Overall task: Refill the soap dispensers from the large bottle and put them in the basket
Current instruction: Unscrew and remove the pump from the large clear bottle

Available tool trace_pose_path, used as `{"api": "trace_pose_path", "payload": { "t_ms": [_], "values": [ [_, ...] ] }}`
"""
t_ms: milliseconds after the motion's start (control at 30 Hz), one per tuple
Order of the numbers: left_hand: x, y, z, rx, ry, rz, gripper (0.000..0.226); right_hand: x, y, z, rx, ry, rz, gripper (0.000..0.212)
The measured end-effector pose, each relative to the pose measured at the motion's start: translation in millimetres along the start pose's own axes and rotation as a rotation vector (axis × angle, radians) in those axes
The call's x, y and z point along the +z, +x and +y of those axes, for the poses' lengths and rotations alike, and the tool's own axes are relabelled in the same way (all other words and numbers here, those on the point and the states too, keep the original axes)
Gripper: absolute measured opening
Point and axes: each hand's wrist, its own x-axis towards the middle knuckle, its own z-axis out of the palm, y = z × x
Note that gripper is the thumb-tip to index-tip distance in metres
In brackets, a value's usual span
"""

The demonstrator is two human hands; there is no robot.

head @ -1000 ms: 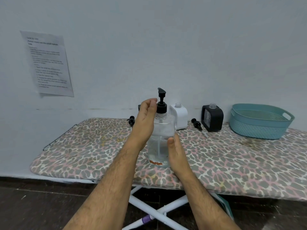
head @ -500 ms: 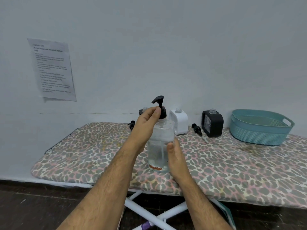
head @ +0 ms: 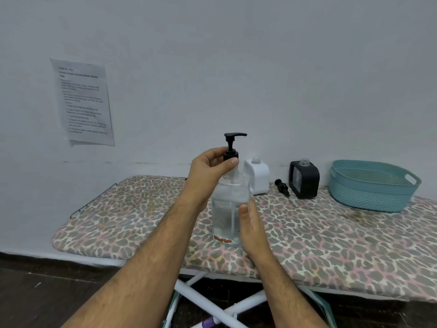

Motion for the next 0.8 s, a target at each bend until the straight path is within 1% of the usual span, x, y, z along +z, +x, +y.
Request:
{"api": "trace_pose_path", "payload": {
  "t_ms": [167,333,433,800],
  "values": [
    [5,7,18,0.061,-0.035,0.06,0.033,0,0,1,-0.004,0.002,-0.001,0.079],
    [6,12,39,0.089,-0.009,0.06,0.034,-2,-2,1,-0.013,0.011,-0.006,0.097],
    [5,15,53,0.091,-0.002,0.055,0.033,-1,-2,1,-0.011,0.011,-0.006,0.099],
    [8,19,97,0.125,0.001,0.049,0.035,0,-7,-8,0.003,0.017,0.0,0.097]
  ]
}}
